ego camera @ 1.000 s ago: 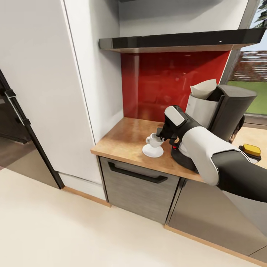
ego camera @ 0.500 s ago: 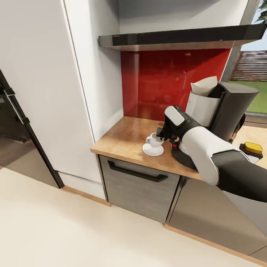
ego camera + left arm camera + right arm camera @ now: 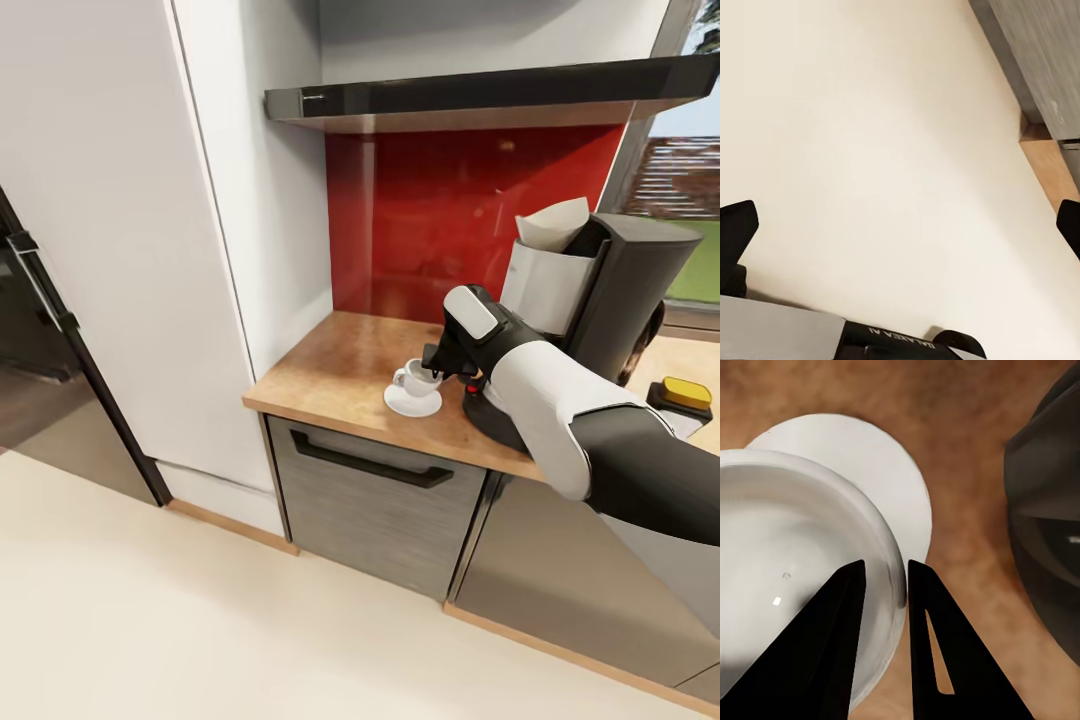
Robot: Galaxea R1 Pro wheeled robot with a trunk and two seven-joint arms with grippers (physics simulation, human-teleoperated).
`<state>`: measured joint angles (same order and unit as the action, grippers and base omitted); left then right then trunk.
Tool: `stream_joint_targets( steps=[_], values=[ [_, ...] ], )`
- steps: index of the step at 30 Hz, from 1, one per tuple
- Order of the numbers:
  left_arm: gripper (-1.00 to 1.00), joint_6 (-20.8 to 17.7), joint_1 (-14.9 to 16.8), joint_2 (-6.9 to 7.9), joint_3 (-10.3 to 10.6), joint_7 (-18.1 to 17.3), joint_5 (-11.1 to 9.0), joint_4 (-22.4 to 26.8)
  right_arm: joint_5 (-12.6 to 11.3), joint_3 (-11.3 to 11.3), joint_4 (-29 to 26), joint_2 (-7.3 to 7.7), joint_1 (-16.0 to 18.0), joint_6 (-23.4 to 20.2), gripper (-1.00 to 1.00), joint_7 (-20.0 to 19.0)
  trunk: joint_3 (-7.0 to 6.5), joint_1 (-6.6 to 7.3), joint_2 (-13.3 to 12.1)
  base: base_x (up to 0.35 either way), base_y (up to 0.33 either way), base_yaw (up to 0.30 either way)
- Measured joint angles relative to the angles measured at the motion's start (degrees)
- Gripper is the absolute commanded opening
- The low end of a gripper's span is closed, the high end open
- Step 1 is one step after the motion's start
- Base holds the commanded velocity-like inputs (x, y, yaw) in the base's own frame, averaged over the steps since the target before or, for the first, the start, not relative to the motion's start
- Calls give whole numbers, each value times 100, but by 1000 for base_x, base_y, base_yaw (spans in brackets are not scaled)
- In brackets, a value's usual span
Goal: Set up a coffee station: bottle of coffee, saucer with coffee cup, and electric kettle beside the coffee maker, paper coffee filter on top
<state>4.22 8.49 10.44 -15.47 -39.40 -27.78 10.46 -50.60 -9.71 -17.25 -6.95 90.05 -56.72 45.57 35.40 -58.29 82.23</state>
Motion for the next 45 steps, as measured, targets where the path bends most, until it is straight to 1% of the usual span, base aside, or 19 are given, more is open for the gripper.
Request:
stream_joint_targets(
  steps=[3,7,11,45],
  values=[
    [100,0,0,0,0,1,0,0,1,0,0,0,0,0,-100,0,54,-66,120,0,0,0],
    [100,0,0,0,0,1,0,0,6,0,0,2,0,0,-100,0,54,-67,122,0,0,0],
    [100,0,0,0,0,-2,0,0,4,0,0,0,0,0,-100,0,126,-154,281,0,0,0],
    [100,1,0,0,0,2,0,0,12,0,8,6,1,-1,-100,0,126,-154,283,18,0,0]
  ],
)
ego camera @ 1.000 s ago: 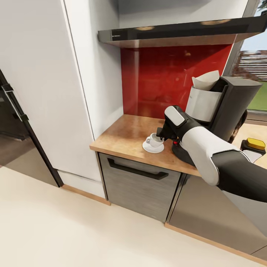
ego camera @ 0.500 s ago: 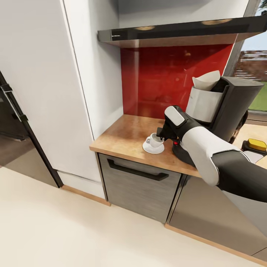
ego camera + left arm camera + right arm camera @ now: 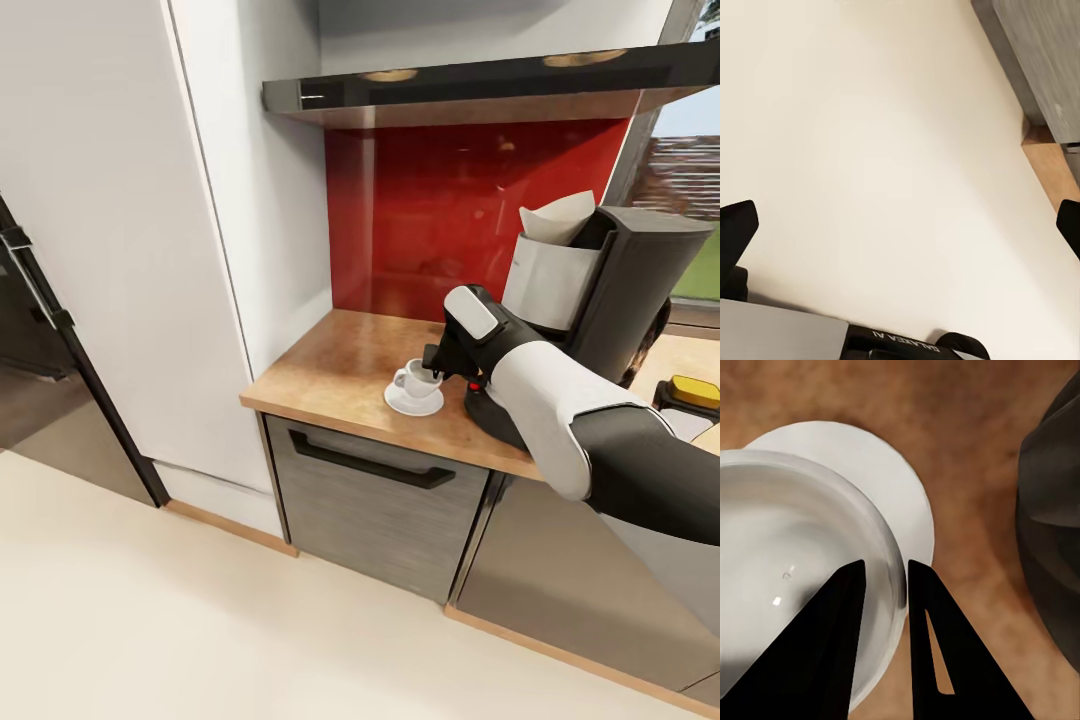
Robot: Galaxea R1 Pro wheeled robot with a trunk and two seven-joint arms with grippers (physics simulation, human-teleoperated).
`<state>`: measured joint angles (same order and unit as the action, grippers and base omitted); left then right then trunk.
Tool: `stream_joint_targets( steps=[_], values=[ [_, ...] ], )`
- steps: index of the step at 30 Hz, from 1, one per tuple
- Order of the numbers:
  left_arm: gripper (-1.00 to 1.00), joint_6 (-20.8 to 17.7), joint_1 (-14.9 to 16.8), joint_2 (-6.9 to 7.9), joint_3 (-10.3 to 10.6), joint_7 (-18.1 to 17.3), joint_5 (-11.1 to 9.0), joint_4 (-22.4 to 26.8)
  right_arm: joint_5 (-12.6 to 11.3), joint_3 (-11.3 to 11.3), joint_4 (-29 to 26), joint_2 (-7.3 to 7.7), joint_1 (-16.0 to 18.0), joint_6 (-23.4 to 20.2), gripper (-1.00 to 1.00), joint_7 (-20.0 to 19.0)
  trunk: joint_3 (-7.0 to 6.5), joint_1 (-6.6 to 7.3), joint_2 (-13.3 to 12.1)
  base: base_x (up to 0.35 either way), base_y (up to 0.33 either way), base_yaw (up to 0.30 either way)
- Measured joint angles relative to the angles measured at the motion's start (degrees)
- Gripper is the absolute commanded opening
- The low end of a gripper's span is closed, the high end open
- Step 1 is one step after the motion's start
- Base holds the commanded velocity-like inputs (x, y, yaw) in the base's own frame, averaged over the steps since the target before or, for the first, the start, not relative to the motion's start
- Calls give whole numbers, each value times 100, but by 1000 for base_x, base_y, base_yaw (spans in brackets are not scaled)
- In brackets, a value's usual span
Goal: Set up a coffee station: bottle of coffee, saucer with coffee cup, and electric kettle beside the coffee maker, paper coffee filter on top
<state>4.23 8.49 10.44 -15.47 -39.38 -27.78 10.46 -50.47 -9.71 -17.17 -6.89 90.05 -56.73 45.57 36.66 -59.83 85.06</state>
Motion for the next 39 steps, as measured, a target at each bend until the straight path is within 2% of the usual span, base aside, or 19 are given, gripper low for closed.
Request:
stream_joint_targets(
  steps=[3,10,13,21,24,31,34,39],
  values=[
    [100,0,0,0,0,0,0,0,-3,-1,0,0,0,1,-100,0,53,-65,119,0,0,0],
    [100,1,0,0,0,0,0,0,-2,1,0,0,0,1,-100,0,54,-66,120,0,0,0],
    [100,4,0,0,0,0,0,0,-3,-1,0,0,0,1,-100,0,107,-131,239,0,0,0],
    [100,4,0,0,0,0,0,0,-3,0,0,0,0,0,-100,0,108,-132,241,0,0,0],
    [100,2,0,0,0,0,0,0,-2,-1,0,4,0,0,-100,0,161,-197,359,0,0,0],
    [100,5,0,0,0,0,0,0,-16,3,2,33,0,5,-100,0,162,-198,361,0,0,0],
    [100,5,0,0,0,0,0,0,-3,0,4,35,0,1,-100,0,215,-263,480,0,0,0],
    [100,5,0,0,0,0,0,0,-4,-1,7,35,0,1,-100,0,216,-264,481,0,0,0]
  ],
)
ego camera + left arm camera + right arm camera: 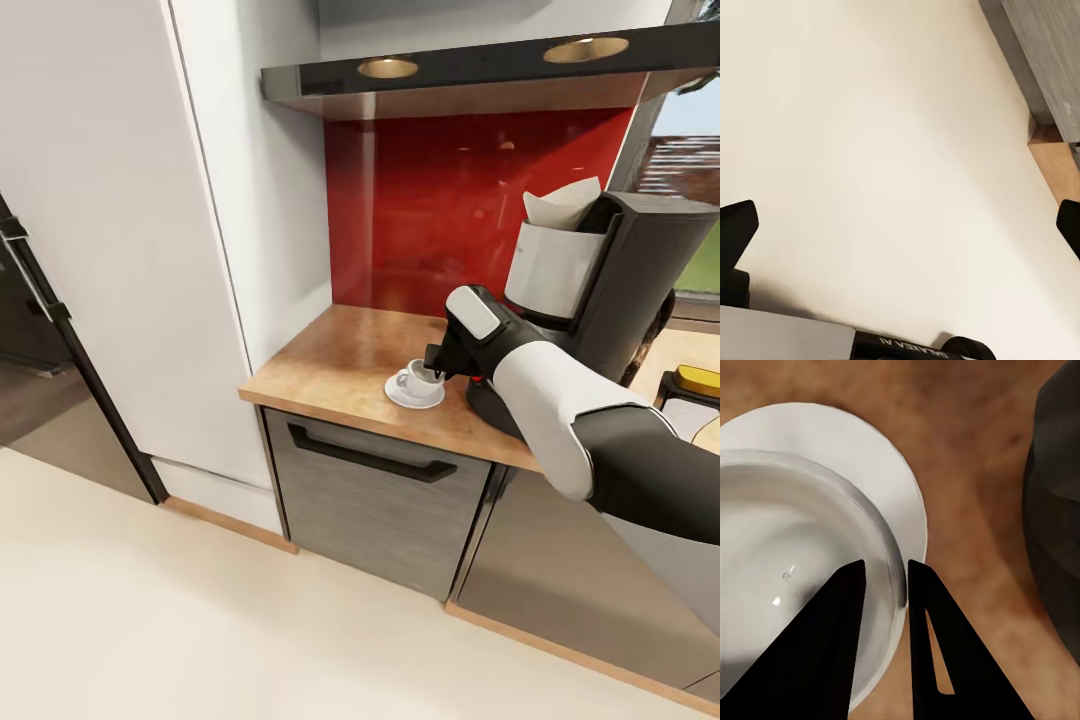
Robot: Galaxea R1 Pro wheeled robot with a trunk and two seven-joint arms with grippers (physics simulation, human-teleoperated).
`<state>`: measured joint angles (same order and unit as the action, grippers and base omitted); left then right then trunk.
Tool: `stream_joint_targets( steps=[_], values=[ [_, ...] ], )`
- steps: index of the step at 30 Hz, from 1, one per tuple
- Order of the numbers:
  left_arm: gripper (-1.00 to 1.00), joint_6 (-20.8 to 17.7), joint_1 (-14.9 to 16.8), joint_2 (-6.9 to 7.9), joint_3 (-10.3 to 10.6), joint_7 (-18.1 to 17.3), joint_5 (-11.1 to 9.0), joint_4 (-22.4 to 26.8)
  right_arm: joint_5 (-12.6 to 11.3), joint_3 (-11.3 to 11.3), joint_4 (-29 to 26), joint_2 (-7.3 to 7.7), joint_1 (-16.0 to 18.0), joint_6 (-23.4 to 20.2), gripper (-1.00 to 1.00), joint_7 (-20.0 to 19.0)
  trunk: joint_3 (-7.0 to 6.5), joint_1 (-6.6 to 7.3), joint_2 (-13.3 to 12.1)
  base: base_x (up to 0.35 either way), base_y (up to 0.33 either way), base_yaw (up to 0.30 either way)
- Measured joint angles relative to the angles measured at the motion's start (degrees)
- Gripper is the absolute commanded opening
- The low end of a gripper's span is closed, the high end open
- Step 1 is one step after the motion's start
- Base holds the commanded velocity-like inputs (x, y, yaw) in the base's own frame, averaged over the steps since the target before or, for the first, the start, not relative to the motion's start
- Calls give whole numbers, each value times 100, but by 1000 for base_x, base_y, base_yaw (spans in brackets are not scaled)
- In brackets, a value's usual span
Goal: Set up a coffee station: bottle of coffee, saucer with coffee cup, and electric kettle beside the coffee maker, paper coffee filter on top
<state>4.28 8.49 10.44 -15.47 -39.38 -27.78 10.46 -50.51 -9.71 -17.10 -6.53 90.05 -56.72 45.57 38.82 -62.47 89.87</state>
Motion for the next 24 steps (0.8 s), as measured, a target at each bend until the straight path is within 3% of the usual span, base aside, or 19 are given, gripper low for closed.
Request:
stream_joint_targets(
  steps=[24],
  values=[
    [100,-2,0,0,0,0,0,0,6,-2,2,-3,0,-1,-100,0,36,-44,80,0,0,0]
  ],
)
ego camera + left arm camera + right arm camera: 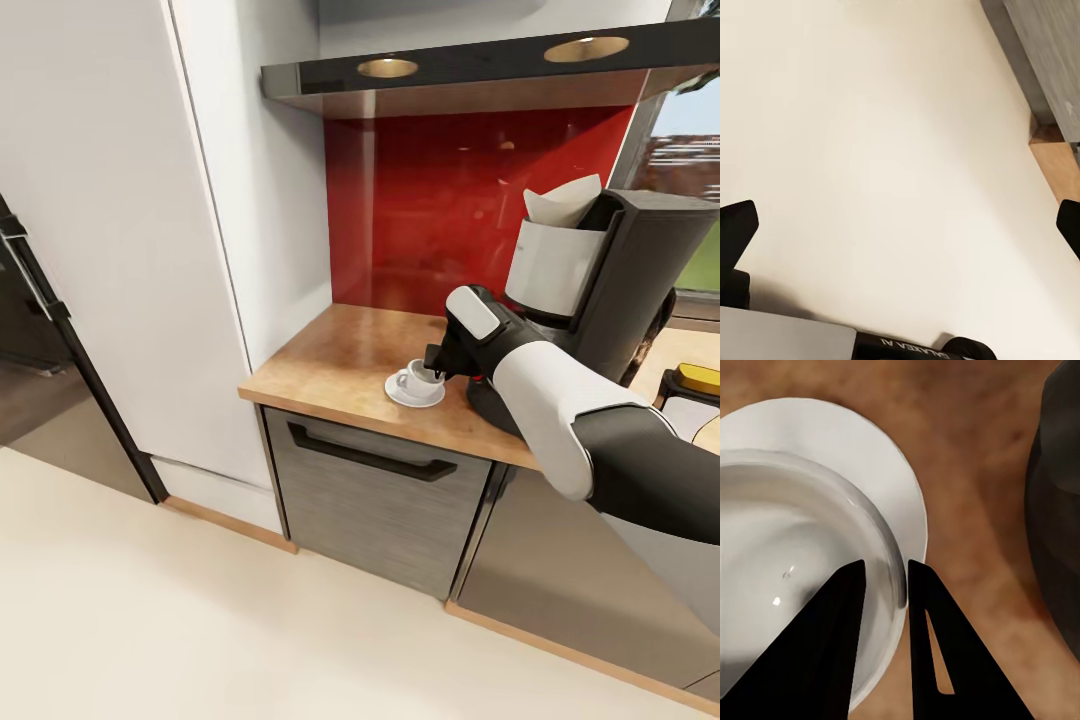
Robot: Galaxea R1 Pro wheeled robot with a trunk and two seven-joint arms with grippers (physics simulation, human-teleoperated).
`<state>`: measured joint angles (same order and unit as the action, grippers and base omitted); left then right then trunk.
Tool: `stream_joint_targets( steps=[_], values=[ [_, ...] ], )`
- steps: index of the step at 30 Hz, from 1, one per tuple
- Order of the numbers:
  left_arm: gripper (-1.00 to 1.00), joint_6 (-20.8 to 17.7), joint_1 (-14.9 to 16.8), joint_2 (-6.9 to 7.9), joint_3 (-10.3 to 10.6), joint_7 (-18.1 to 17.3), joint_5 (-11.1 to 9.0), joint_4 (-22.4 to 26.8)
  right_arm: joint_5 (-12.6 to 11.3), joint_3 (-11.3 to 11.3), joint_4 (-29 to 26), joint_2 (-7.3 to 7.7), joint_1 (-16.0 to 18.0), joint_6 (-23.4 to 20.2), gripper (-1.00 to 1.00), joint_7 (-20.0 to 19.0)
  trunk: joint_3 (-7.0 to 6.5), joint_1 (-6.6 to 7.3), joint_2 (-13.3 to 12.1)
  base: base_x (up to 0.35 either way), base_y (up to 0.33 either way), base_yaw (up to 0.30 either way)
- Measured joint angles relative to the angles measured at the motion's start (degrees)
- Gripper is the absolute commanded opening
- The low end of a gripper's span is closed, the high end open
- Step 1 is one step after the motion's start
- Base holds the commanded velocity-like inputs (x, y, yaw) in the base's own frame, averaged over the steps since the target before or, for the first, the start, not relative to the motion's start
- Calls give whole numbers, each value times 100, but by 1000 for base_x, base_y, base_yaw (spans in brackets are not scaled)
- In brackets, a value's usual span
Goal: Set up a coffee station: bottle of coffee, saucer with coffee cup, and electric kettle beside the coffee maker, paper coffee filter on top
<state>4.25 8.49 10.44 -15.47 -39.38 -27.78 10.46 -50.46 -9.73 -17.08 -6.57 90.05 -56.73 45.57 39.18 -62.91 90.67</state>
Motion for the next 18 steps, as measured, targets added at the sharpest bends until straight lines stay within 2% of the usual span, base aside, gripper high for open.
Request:
stream_joint_targets(
  steps=[5,6,18],
  values=[
    [100,1,0,0,0,0,0,0,-8,1,-1,-2,0,1,-100,0,0,0,0,0,0,0],
    [100,4,0,0,0,0,0,0,-8,2,-1,-1,0,2,100,0,0,0,0,0,0,0],
    [100,2,0,-1,0,0,0,0,-13,3,0,-4,0,6,100,-6,0,0,0,0,0,0]
  ],
)
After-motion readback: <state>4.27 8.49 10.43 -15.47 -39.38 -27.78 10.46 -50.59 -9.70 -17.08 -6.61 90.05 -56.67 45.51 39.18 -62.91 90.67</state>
